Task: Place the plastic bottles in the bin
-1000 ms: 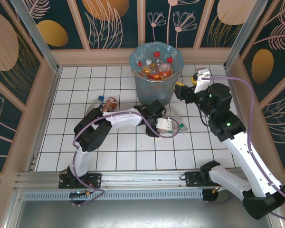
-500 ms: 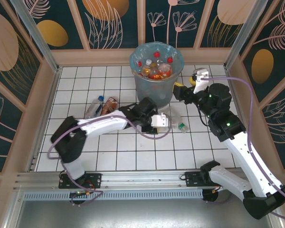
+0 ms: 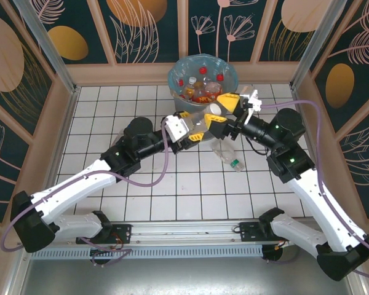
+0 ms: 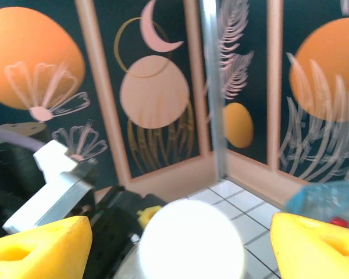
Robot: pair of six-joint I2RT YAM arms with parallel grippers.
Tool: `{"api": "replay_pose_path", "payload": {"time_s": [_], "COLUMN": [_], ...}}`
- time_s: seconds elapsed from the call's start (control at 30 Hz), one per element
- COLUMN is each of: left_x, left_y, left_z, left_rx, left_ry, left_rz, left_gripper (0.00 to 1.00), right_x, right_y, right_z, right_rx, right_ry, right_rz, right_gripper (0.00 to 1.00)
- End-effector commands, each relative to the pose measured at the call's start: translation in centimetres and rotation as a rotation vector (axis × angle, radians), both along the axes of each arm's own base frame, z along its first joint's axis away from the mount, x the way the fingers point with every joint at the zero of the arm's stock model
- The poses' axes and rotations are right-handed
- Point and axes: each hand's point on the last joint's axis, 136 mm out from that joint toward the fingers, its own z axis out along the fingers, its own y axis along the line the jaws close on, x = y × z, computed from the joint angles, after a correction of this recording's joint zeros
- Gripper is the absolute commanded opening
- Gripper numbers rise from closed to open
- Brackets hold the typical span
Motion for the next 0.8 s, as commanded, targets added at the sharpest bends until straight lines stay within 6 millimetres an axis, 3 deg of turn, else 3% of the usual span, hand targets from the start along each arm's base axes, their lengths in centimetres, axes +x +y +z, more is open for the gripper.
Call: {"api": "replay_pose_path", "payload": {"time_s": [0.0,0.13,0.2,0.5,0.77], "left_x": [0.0,-1.5,-2.0,-2.4,-2.2], "left_y": [1.0,0.7,0.5,0.2,-0.1], "left_z": [2.7,3.2,1.9,0.9,1.3], "left_rx": [-0.109,-0.118,-0.095,-0.064,-0.050], "left_ry": [-0.030,-0.068,-0.062,-0.065,-0.076], "left_rz": [0.032,-0.049,-0.075,-0.107,-0.108], "left_gripper": [0.52,0.53,0.53,0.53,0.54], "right_x": [-2.0,-1.9,-1.9,-0.6,-0.6], "right_y": [1.7,2.8,2.9,2.0,2.7], "right_z": [1.4,0.8,0.8,2.0,2.3], "right_rx": [0.018,0.000,0.004,0.083,0.091], "right_ry": [-0.063,-0.042,-0.041,-0.056,-0.050], "right_rz": [0.138,0.161,0.161,0.061,0.104], "right_gripper": [0.81,0.73,0.68,0.70,0.37]}}
